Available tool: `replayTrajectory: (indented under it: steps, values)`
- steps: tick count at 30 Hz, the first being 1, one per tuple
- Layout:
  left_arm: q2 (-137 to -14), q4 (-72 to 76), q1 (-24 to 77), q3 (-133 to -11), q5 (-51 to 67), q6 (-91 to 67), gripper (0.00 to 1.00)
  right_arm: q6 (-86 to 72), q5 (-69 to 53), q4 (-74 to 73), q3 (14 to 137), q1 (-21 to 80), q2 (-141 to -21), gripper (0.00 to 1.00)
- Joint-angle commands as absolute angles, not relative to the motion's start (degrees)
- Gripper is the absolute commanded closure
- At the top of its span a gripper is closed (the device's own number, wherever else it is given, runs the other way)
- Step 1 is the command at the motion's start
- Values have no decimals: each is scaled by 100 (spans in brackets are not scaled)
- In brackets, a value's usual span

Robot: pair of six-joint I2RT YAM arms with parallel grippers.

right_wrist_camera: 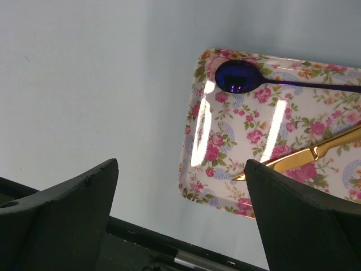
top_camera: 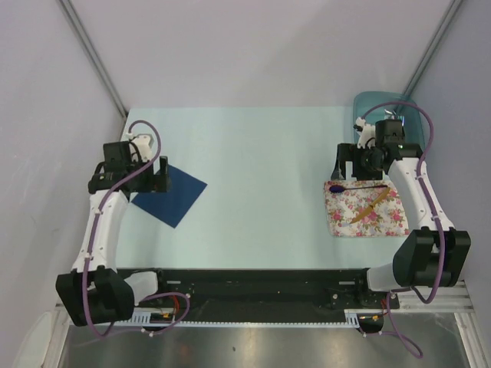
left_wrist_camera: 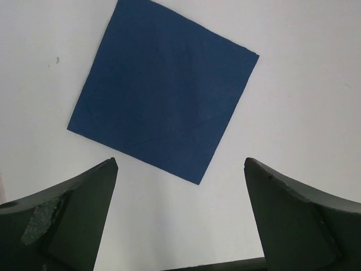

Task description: Place the utensils on the paper napkin and roll it up

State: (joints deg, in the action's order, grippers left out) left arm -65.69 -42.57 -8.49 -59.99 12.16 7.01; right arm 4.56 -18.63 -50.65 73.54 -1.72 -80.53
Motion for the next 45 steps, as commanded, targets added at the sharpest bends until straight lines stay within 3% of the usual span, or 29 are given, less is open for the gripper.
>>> replayTrajectory:
  steps: [1,11,18,30,45]
  values:
    - [-6662,-3701,-256,-6012,284,598,0,387,-2030,-5098,7559,-132,-8104,0]
    - [-7760,-3296,1580,-6538,-1036,88,0,343,-2065,-5054,7471,-141,-8086,0]
    - [-8639,-3182,2153,-7110,-923,-184,1,343,-2048,-5054,7400,-141,-8016,0]
    - [-10053,-2866,2399,-7339,-1230,-571,35,352,-2136,-5062,7312,-141,-8077,0]
    - [-11021,-2935,2233,-7488,-1503,-694,53,360,-2074,-5071,7225,-141,-8077,0]
